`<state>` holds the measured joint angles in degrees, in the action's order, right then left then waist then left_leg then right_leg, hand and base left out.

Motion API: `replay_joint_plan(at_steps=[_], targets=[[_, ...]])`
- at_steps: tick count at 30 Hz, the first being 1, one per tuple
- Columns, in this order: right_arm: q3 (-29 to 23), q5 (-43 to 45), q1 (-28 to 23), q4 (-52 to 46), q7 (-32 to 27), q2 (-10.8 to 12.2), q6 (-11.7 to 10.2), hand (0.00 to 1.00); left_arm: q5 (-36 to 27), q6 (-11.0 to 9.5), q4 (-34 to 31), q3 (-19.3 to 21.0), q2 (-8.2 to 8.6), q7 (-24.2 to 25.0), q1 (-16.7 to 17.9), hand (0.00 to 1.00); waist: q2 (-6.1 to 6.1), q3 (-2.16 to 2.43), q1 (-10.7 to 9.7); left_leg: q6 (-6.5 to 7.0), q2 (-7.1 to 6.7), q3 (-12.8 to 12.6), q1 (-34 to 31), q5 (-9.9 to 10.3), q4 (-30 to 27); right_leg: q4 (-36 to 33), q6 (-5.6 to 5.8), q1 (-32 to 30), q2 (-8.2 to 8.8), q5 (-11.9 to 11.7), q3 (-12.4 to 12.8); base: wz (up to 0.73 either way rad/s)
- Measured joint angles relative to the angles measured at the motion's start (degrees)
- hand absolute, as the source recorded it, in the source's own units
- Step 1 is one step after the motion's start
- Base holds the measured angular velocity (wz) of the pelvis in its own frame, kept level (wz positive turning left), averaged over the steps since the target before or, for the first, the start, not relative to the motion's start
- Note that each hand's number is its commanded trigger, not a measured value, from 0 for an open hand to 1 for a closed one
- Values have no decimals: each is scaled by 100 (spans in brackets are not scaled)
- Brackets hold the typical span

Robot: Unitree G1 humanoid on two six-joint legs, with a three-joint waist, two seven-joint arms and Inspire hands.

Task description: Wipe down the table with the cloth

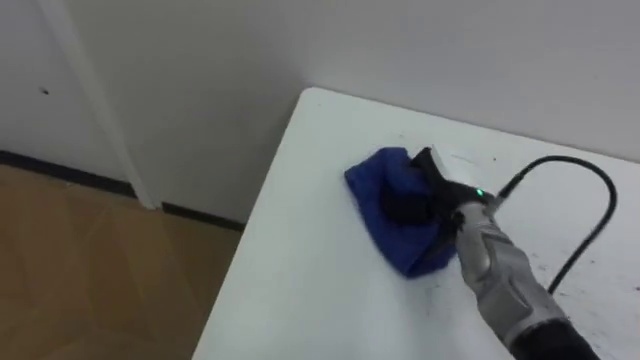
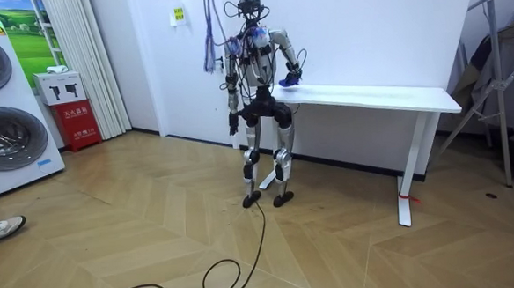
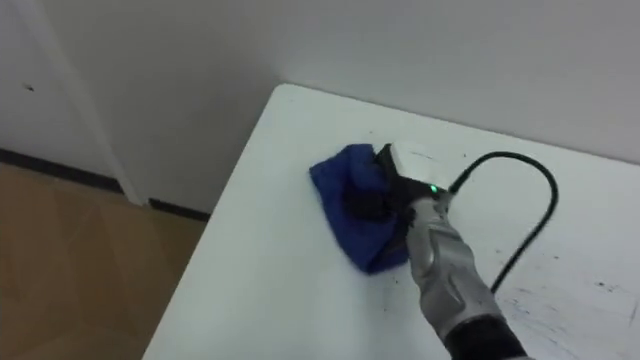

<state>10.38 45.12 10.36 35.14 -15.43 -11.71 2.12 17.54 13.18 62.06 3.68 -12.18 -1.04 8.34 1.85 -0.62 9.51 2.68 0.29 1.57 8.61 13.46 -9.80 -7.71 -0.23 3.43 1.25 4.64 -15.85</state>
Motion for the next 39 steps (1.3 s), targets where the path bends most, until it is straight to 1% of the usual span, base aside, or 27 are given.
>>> replay_joint_plan(at_steps=[1,2,3,4,6,7,10,14,15,18,20,21,22,23,24,25,26,27,28,30,32,33,35,36,37,38,39], targets=[[-208,-44,-336,16,-348,-79,-86,100,173,-24,-1,93,-7,1,24,0,-40,38,-18,16,-19,-41,43,-6,30,-12,39,56,36,21,12,26],[-305,-58,-509,16,-517,-152,-142,100,282,-26,-14,105,-16,0,45,0,-63,56,-27,34,-20,-107,69,-5,56,-28,57,75,55,31,12,19],[-431,-141,-841,48,-875,-309,-240,100,439,-29,-76,138,-37,0,154,0,-107,91,-81,63,-33,-158,124,-2,115,-41,91,133,83,41,25,11],[-610,-224,-1208,48,-1228,-413,-312,100,625,-11,-229,265,-37,-3,336,0,-148,146,-133,95,-50,-159,164,11,110,-56,113,173,101,45,18,7],[-949,-279,-1699,52,-1734,-538,-383,100,717,37,-366,456,-30,-5,526,0,-188,188,-211,127,-78,-158,196,13,106,-111,135,225,137,54,15,2],[-1169,-329,-1918,163,-2017,-591,-407,100,735,62,-380,604,-28,-8,602,0,-185,212,-319,141,-96,-131,207,9,102,-114,147,252,158,55,-2,9],[-1780,-501,-2025,648,-2287,-610,-463,100,958,77,-418,1000,-26,-6,649,0,-179,222,-538,192,-104,-106,240,38,25,-110,167,338,171,43,3,9],[-1927,-727,-1987,930,-2226,-703,-475,100,954,0,-653,1012,-62,-6,644,0,-139,238,-622,202,-109,-71,300,45,13,-129,167,401,174,42,2,1],[-1966,-750,-1904,938,-2053,-698,-475,100,903,-8,-664,1005,-59,-6,642,0,-127,239,-660,202,-109,-69,320,45,13,-124,167,420,172,42,-3,-3],[-1994,-1015,-1604,927,-1501,-690,-425,100,763,-4,-670,901,-45,-5,637,0,-108,227,-737,202,-106,-104,333,45,10,-132,167,406,161,40,23,-11],[-1905,-1105,-1311,845,-1168,-651,-192,100,636,0,-666,790,-1,2,610,0,-119,211,-721,203,-103,-202,325,44,18,-225,162,296,146,36,149,-36],[-1743,-1125,-1071,801,-988,-637,40,100,468,14,-665,661,9,5,551,0,-111,193,-697,202,-91,-312,317,43,28,-262,138,219,123,21,250,-52],[-1538,-1078,-897,571,-796,-600,420,100,384,26,-656,563,13,3,399,0,-83,162,-636,194,-81,-409,282,37,29,-330,117,116,110,8,338,-53],[-1432,-1025,-837,403,-683,-574,601,100,316,25,-616,519,12,-4,276,0,-56,137,-577,189,-73,-469,264,34,33,-346,98,66,101,-6,375,-60],[-1114,-813,-689,3,-438,-481,934,100,206,24,-524,449,17,-20,21,0,-12,95,-419,167,-56,-621,224,21,56,-420,60,-83,59,-33,531,-59],[-627,-540,-441,-349,-206,-427,1113,100,77,28,-412,294,8,-92,-194,0,31,71,-382,137,-35,-693,152,1,66,-423,21,-196,13,-78,622,-54],[-376,-425,-282,-486,-89,-379,1156,100,22,32,-362,216,10,-107,-291,0,46,63,-363,124,-19,-733,117,-7,70,-420,1,-244,-5,-97,640,-38],[42,-291,99,-589,107,-250,1169,100,-27,44,-282,43,23,-108,-487,0,66,41,-255,95,13,-800,90,-25,84,-393,-42,-291,-45,-133,641,-15],[390,-156,470,-607,319,-87,1158,100,-80,50,-204,-59,56,-107,-603,0,75,32,-167,65,31,-765,53,-43,112,-377,-52,-326,-64,-138,614,0],[578,-106,820,-601,515,57,1070,100,-235,48,-216,-121,116,-106,-753,0,78,18,-89,32,26,-643,-26,-66,118,-283,-56,-315,-71,-139,482,39],[600,-69,890,-615,675,85,971,100,-342,45,-233,-121,131,-108,-722,0,52,17,47,16,50,-524,-65,-85,114,-268,-62,-311,-65,-129,307,50],[597,-10,856,-579,747,84,975,100,-349,73,-251,-105,123,-132,-617,0,54,24,69,10,62,-418,-112,-89,97,-235,-61,-304,-60,-125,229,46],[546,-7,739,-277,706,65,907,100,-450,77,-264,-101,119,-183,-380,0,39,15,60,3,56,-382,-123,-93,78,-153,-47,-250,-44,-116,161,40],[293,-224,505,-213,520,51,650,100,-446,75,-261,-100,106,-216,-192,0,23,16,-3,2,33,-363,-113,-94,44,-76,-23,-162,-18,-98,129,21],[103,-310,429,-95,351,28,452,100,-428,77,-260,-55,88,-228,-70,0,18,-2,-60,3,25,-306,-127,-94,39,10,-5,-119,20,-87,109,18],[31,-365,403,16,238,17,343,100,-427,75,-259,-54,67,-228,-24,0,11,-8,-122,3,-3,-283,-135,-94,41,41,19,-99,47,-72,86,29],[-193,-545,245,215,30,18,152,100,-415,69,-257,-34,18,-228,71,0,12,5,-307,3,-33,-299,-95,-94,44,81,60,-11,86,-51,72,43]])
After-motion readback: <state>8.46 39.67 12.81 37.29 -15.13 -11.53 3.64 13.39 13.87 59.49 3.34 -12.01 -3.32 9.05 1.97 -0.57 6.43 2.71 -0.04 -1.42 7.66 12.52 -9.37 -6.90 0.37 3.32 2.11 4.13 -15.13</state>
